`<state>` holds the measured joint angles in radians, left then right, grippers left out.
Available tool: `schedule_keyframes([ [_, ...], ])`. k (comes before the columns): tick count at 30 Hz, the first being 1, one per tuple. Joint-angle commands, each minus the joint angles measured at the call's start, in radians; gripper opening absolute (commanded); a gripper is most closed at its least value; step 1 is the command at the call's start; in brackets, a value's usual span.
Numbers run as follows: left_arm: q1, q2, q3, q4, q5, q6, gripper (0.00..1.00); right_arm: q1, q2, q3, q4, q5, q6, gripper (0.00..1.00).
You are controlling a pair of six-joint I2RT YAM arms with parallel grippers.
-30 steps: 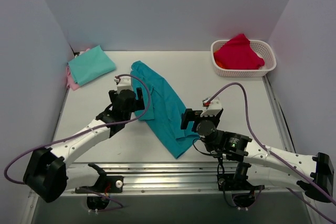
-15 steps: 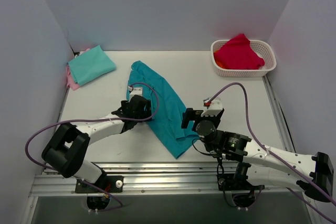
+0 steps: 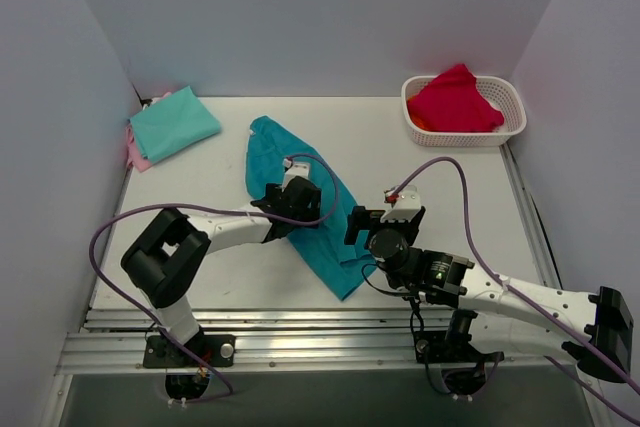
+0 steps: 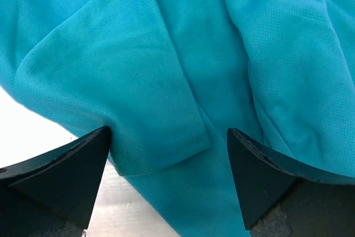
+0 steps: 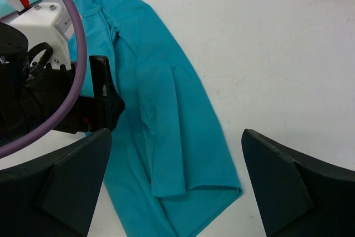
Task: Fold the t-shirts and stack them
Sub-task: Flatten out the tshirt
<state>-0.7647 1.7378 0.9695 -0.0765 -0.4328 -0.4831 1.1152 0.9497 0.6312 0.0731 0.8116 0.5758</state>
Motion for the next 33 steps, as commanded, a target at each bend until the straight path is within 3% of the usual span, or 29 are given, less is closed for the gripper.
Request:
schedule_keyframes([
  [1, -0.031, -0.010, 0.066, -0.072, -0.107, 0.005, 0.95, 0.000, -0.002, -0.002, 0.016, 0.052, 0.007, 1.00],
  [6, -0.093, -0.104, 0.121, -0.184, -0.273, 0.005, 0.95, -0.002, 0.011, 0.001, 0.025, 0.044, 0.006, 1.00],
  [13, -0.128, -0.176, 0.136, -0.198, -0.304, 0.029, 0.94, -0.003, 0.023, 0.004, 0.027, 0.040, 0.007, 1.00],
  [23, -0.116, 0.112, 0.218, -0.120, -0.230, 0.008, 0.94, -0.006, 0.029, 0.002, 0.025, 0.038, 0.007, 1.00],
  [33, -0.076, 0.207, 0.259, -0.057, -0.169, 0.000, 0.94, -0.012, 0.026, -0.004, 0.022, 0.035, 0.007, 1.00],
])
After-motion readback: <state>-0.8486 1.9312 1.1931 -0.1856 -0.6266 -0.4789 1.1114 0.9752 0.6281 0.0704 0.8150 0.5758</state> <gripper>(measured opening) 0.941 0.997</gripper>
